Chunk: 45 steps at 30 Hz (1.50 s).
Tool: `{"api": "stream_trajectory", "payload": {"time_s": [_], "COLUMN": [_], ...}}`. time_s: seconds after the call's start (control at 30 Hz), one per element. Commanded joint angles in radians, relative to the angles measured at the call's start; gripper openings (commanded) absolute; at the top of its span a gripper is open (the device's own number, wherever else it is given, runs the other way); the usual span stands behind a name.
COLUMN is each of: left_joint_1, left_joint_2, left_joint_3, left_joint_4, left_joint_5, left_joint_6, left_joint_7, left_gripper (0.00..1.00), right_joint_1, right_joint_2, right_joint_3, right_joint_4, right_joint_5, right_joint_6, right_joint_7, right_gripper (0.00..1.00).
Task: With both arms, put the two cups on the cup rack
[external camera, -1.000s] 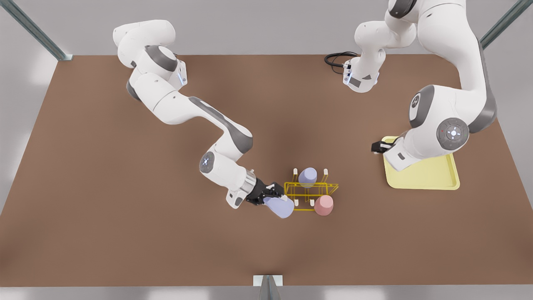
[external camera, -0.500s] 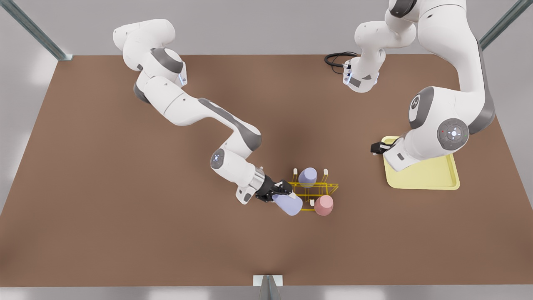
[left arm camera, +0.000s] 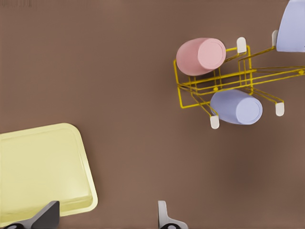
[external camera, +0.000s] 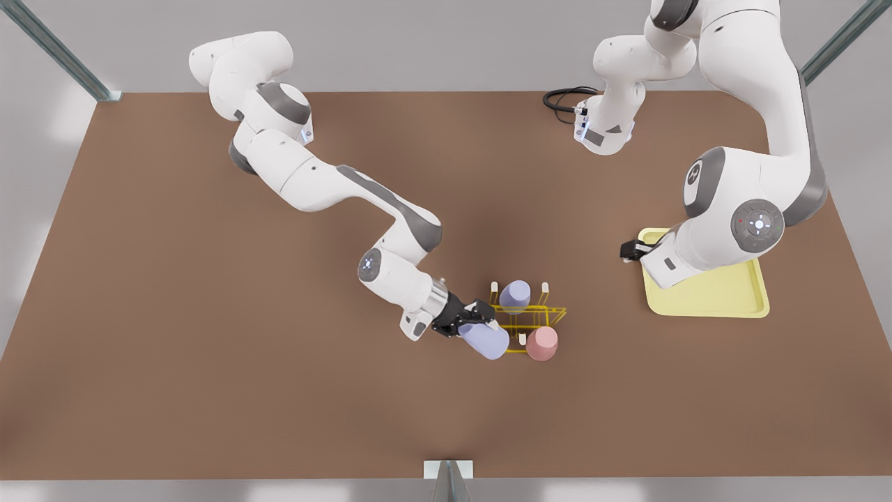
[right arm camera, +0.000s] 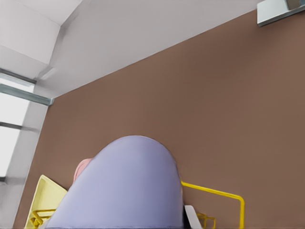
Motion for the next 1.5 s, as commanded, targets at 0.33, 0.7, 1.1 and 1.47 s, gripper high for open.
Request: {"api": "stream_trajectory", "payload": {"time_s": [0.33, 0.7, 1.1, 1.47], "left_joint_1": [0.000, 0.000, -0.002, -0.014], "left_joint_2": [0.002, 0.002, 0.002, 0.022], "left_joint_3": [0.001, 0.001, 0.001, 0.000], "left_joint_4": [0.001, 0.001, 0.001, 0.069], "left_joint_5": [0.002, 0.011, 0.024, 0.027], "left_joint_6": [0.017, 0.019, 0.011, -0.105], "left_joint_7": [0.010, 0.009, 0.010, 0.010], "left_gripper": [1.00, 1.00, 1.00, 1.00], "right_joint_1": [0.007, 0.007, -0.229, -0.346], "right_joint_2": [0.003, -0.001, -0.234, -0.912], "right_joint_3": [0.004, 0.004, 0.052, -0.460], "right_joint_4": [0.012, 0.012, -0.086, -0.242], "right_joint_5": [0.004, 0.000, 0.007, -0.046], "right_joint_6": [-0.007, -0.005, -0.550, -1.501], "right_joint_7": [0.011, 0.010, 0.014, -0.321], "right_gripper": [0.84, 1.00, 1.00, 1.00]}}
